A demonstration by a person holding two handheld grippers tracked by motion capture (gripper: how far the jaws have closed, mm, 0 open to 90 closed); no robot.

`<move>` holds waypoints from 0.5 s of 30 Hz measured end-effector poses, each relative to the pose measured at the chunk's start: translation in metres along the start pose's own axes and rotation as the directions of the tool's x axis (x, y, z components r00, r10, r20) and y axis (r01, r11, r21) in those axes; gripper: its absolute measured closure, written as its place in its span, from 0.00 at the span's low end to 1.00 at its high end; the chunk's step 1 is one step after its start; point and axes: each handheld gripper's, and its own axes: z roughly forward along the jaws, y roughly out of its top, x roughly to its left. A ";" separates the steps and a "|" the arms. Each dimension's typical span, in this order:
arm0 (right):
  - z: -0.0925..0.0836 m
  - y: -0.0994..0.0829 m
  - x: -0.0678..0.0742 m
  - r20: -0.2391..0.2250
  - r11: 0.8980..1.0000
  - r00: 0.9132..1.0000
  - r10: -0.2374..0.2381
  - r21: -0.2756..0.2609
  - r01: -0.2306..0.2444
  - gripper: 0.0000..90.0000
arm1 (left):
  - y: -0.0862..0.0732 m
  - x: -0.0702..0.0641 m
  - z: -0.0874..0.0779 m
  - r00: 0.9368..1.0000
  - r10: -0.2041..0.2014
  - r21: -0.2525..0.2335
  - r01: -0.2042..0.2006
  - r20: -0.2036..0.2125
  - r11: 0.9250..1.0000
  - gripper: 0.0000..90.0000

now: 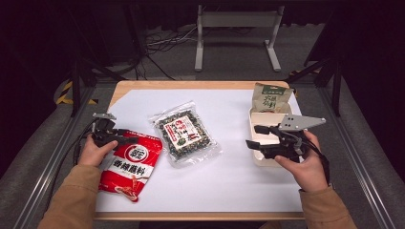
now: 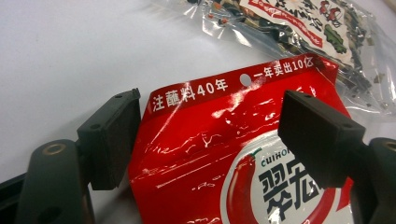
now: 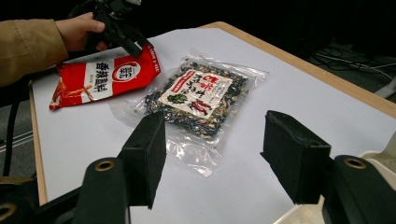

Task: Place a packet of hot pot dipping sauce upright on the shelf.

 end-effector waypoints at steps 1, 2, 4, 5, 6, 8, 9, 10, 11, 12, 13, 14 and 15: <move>0.000 0.000 0.000 0.000 1.000 1.000 0.000 0.000 0.000 0.44 | 0.000 0.000 0.000 1.000 -0.003 0.003 0.003 0.004 1.000 0.25; 0.000 0.000 -0.001 0.000 1.000 1.000 0.001 0.000 -0.001 0.44 | 0.000 0.000 0.000 1.000 0.011 0.010 -0.011 0.001 1.000 0.25; 0.001 -0.001 -0.002 -0.002 1.000 1.000 0.006 0.000 -0.006 0.44 | -0.001 -0.002 0.002 1.000 0.027 0.023 -0.027 -0.014 0.999 0.26; 0.001 -0.001 -0.002 -0.001 1.000 1.000 0.008 0.001 -0.008 0.44 | -0.001 -0.003 0.003 0.998 0.048 0.035 -0.047 -0.032 0.998 0.27; 0.001 -0.001 -0.002 -0.001 1.000 1.000 0.009 0.002 -0.009 0.44 | -0.001 -0.005 0.004 0.997 0.056 0.048 -0.054 -0.045 0.997 0.29; 0.002 -0.002 -0.002 -0.003 1.000 1.000 0.011 0.003 -0.011 0.44 | -0.002 -0.010 0.009 0.990 0.097 0.095 -0.087 -0.104 0.992 0.33; 0.003 -0.002 -0.002 -0.004 1.000 1.000 0.009 0.003 -0.009 0.44 | -0.002 -0.012 0.010 0.986 0.115 0.100 -0.103 -0.125 0.990 0.34; 0.003 -0.002 -0.003 -0.005 1.000 1.000 0.008 0.003 -0.008 0.44 | -0.001 -0.014 0.010 0.982 0.128 0.112 -0.113 -0.137 0.987 0.36; 0.003 -0.002 -0.003 -0.004 1.000 1.000 0.008 0.003 -0.008 0.44 | 0.000 -0.015 0.010 0.980 0.136 0.119 -0.119 -0.148 0.986 0.39; 0.003 -0.002 -0.003 -0.002 1.000 1.000 0.008 0.004 -0.008 0.44 | 0.000 -0.017 0.010 0.977 0.145 0.122 -0.127 -0.156 0.984 0.42; 0.003 -0.002 -0.003 -0.001 1.000 1.000 0.011 0.004 -0.011 0.44 | 0.000 -0.018 0.010 0.972 0.160 0.129 -0.139 -0.171 0.982 0.45; 0.003 -0.002 -0.004 0.000 1.000 1.000 0.012 0.005 -0.012 0.44 | 0.000 -0.019 0.010 0.970 0.166 0.133 -0.143 -0.179 0.981 0.48; 0.003 -0.002 -0.004 0.000 1.000 1.000 0.012 0.005 -0.012 0.45 | 0.000 -0.020 0.011 0.969 0.166 0.135 -0.142 -0.184 0.981 0.50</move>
